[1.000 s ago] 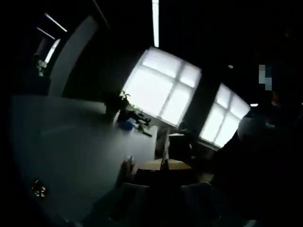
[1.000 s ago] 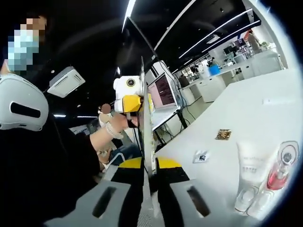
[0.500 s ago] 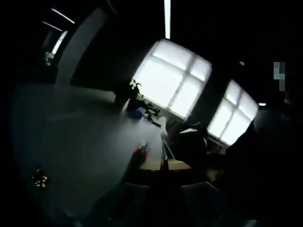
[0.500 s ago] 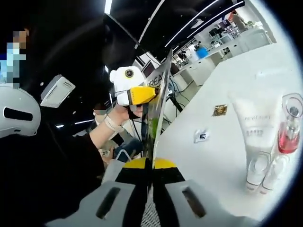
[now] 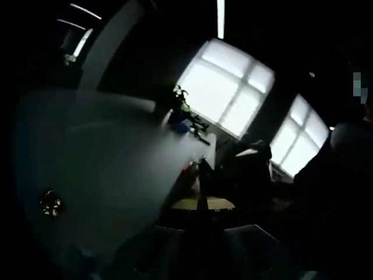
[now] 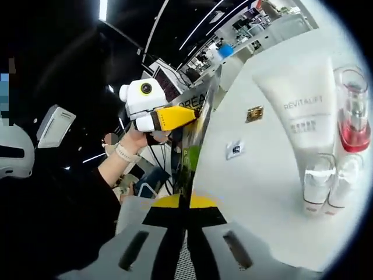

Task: Arrange the skincare products in the storage area until every visible bottle or jar stands upright without overlapping.

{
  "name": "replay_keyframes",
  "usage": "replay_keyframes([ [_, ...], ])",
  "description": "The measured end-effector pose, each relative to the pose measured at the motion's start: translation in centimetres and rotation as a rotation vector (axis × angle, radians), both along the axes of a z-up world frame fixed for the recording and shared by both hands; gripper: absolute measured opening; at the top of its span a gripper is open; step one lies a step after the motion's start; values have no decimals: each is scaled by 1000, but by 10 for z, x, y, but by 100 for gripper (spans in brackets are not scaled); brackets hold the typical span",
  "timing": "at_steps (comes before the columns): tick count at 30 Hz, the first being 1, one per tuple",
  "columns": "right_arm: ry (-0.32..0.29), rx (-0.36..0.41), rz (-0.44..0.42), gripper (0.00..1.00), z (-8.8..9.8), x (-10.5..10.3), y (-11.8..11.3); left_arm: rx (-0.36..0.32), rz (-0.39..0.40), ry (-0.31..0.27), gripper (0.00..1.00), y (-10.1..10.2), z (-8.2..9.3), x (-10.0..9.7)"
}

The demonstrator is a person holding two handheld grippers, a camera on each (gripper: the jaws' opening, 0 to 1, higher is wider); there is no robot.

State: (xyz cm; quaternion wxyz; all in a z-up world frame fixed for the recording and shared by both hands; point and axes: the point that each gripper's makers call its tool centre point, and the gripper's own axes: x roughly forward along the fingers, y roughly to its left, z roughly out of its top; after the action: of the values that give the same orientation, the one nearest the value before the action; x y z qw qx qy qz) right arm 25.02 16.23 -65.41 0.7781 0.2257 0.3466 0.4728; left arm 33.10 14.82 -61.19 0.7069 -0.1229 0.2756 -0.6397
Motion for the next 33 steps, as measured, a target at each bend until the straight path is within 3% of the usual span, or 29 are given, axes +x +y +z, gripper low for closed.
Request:
replay_keyframes([
  [7,17,-66,-17,1,-12,4,-3,60,13,9,0,-3,-20,8],
  [10,-6,-133,-6,1,-21,3,-8,69,4,66,0,-6,-22,2],
  [14,15,-127,-23,1,-25,1,-13,62,-15,70,0,-10,-22,-6],
  [18,43,-168,-18,2,-37,1,-14,113,-21,71,0,-13,-36,-8],
  [20,-1,-249,-28,2,-46,5,-20,110,-18,73,0,-14,-38,-8],
  [27,-24,-283,-26,3,-54,4,-21,133,-19,64,0,-17,-49,-10],
  [30,-47,-378,-15,4,-67,8,-29,151,-4,69,0,-19,-58,-8],
  [33,-66,-425,9,5,-72,7,-28,170,-2,74,0,-21,-64,-7],
])
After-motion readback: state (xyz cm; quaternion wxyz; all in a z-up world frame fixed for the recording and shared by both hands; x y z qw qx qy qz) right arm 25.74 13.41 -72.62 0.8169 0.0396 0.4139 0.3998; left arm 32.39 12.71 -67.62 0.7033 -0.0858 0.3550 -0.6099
